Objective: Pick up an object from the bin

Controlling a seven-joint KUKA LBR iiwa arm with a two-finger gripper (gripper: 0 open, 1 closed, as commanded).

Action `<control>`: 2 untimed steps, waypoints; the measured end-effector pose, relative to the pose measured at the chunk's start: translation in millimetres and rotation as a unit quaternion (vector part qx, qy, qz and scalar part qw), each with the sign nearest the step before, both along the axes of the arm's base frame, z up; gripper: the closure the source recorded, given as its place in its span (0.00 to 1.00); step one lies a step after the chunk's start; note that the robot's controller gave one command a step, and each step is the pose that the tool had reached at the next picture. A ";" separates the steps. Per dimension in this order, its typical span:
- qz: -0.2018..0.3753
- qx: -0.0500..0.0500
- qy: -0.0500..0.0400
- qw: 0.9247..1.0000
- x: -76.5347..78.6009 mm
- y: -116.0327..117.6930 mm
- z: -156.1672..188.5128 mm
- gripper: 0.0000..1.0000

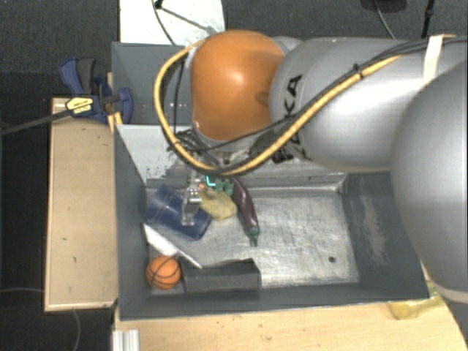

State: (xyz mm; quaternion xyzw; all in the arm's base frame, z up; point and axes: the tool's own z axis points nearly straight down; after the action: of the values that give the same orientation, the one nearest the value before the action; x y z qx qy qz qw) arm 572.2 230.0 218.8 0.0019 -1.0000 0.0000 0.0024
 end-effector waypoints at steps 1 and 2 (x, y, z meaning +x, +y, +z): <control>-0.003 0.001 -0.004 1.000 2.1 -1.2 4.7 0.00; -0.046 0.001 -0.005 0.999 -2.6 -7.2 -59.6 0.00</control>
Offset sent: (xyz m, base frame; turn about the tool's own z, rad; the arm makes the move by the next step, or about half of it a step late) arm -0.0113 -0.0154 -0.1488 0.2091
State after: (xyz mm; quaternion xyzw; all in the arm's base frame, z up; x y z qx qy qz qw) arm 569.5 222.9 159.2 -0.0442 -0.9990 -0.0015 -0.0027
